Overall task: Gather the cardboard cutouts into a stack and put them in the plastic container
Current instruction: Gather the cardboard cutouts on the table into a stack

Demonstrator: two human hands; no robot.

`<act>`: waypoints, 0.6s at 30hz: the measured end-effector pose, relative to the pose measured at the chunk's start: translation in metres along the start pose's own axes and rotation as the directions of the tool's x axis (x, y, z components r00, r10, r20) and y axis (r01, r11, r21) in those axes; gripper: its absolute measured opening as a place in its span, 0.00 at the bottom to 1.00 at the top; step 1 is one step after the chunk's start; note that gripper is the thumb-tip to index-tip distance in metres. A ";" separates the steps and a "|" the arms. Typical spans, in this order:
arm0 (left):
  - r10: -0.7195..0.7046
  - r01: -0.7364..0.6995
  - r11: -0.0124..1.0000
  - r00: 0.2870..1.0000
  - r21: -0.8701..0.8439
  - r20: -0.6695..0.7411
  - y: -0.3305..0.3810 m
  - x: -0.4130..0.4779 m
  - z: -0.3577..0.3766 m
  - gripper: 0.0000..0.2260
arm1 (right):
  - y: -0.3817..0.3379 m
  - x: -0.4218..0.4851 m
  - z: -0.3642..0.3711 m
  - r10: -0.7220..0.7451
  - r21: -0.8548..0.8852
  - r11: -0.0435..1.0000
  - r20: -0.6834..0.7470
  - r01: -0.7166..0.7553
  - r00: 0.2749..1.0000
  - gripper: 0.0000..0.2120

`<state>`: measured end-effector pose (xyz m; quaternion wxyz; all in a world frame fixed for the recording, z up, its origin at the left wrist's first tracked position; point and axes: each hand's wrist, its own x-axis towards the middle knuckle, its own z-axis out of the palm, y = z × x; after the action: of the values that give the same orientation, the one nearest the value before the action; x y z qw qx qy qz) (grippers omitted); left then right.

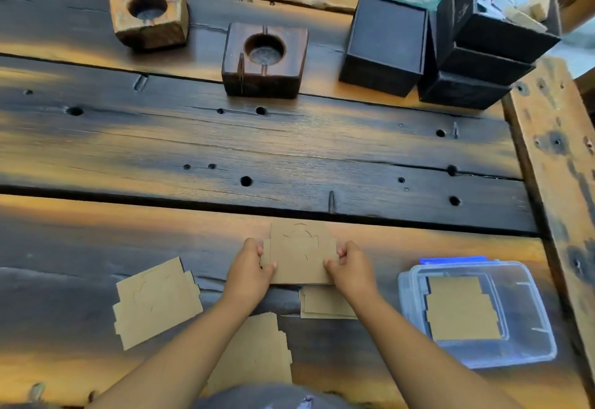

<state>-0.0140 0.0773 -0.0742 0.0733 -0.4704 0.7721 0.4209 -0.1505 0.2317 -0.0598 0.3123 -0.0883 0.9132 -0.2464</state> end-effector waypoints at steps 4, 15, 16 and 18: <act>0.021 -0.022 0.999 0.999 0.034 0.034 0.005 -0.026 0.023 0.12 | 0.035 -0.024 -0.007 0.061 -0.007 0.998 -0.047 -0.061 0.997 0.08; 0.061 -0.065 0.997 0.993 0.035 0.099 0.024 -0.055 0.063 0.08 | 0.079 -0.041 -0.028 0.059 -0.029 0.998 -0.130 -0.063 0.990 0.07; 0.066 -0.070 0.997 0.993 0.038 0.101 0.025 -0.056 0.064 0.08 | 0.079 -0.042 -0.028 0.059 -0.044 0.997 -0.130 -0.065 0.990 0.09; 0.079 -0.085 0.995 0.991 0.051 0.109 0.027 -0.056 0.067 0.08 | 0.081 -0.043 -0.028 0.066 -0.067 0.995 -0.128 -0.075 0.990 0.12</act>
<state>-0.0235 0.1681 -0.0729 0.1100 -0.4130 0.7971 0.4266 -0.1339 0.3260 -0.0590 0.2591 -0.0515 0.9419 -0.2076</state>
